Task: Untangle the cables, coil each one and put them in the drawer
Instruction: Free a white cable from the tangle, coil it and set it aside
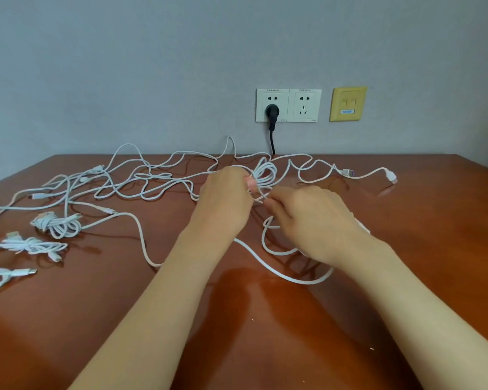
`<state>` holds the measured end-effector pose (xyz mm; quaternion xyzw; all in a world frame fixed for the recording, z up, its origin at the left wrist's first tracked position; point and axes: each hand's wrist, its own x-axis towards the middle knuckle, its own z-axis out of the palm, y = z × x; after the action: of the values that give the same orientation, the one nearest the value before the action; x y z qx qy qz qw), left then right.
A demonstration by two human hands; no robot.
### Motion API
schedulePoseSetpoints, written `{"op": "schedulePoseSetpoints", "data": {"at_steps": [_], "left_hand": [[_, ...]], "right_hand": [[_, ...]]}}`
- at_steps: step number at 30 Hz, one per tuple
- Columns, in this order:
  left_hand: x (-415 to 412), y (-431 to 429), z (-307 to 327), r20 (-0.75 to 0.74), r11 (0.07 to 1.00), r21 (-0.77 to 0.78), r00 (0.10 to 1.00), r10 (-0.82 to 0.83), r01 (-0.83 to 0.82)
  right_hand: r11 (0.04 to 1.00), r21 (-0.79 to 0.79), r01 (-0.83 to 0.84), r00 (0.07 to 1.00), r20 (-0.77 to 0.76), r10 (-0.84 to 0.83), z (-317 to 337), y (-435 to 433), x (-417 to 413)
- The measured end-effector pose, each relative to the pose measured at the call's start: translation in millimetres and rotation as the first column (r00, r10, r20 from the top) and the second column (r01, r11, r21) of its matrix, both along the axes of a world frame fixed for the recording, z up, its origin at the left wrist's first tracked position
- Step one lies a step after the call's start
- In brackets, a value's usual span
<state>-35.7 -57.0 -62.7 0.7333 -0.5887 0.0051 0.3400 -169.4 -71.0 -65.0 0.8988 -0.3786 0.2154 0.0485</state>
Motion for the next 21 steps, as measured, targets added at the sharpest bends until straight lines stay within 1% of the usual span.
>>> {"op": "schedulePoseSetpoints", "data": {"at_steps": [2,4,6,9,12,14,15,18,21], "left_hand": [[2,0,-1,0.042,0.999,0.015,0.998,0.037,-0.037],[0,-1,0,0.064,0.998,0.050,0.998,0.027,-0.030],[-5,-1,0,0.119,0.994,0.109,0.993,-0.025,0.012],[-14,2,-3,0.170,0.980,0.168,0.977,-0.131,0.102],[-20,3,-7,0.202,0.966,0.177,0.954,-0.223,0.189],[-19,3,-8,0.185,0.953,0.179,0.943,-0.276,0.244],[-18,3,-8,0.165,0.944,0.182,0.938,-0.305,0.275],[-16,4,-12,0.095,0.898,0.183,0.902,-0.421,0.400],[-16,3,-14,-0.003,0.873,0.156,0.884,-0.467,0.462]], "right_hand": [[0.998,-0.011,-0.062,0.998,0.017,0.063,2,2,0],[0.995,-0.023,-0.096,0.995,0.030,0.097,3,1,-2],[0.993,-0.047,-0.103,0.992,0.066,0.106,2,-1,-5],[0.996,-0.066,-0.057,0.989,0.130,0.065,3,-6,-10],[0.998,0.043,-0.055,0.956,0.290,0.041,2,-15,-14],[0.987,0.134,-0.092,0.914,0.403,0.031,0,-23,-16],[0.970,0.209,-0.121,0.882,0.471,0.009,0,-26,-17],[0.851,0.454,-0.263,0.766,0.635,-0.102,2,-30,-22],[0.720,0.598,-0.351,0.715,0.668,-0.206,1,-36,-30]]}}
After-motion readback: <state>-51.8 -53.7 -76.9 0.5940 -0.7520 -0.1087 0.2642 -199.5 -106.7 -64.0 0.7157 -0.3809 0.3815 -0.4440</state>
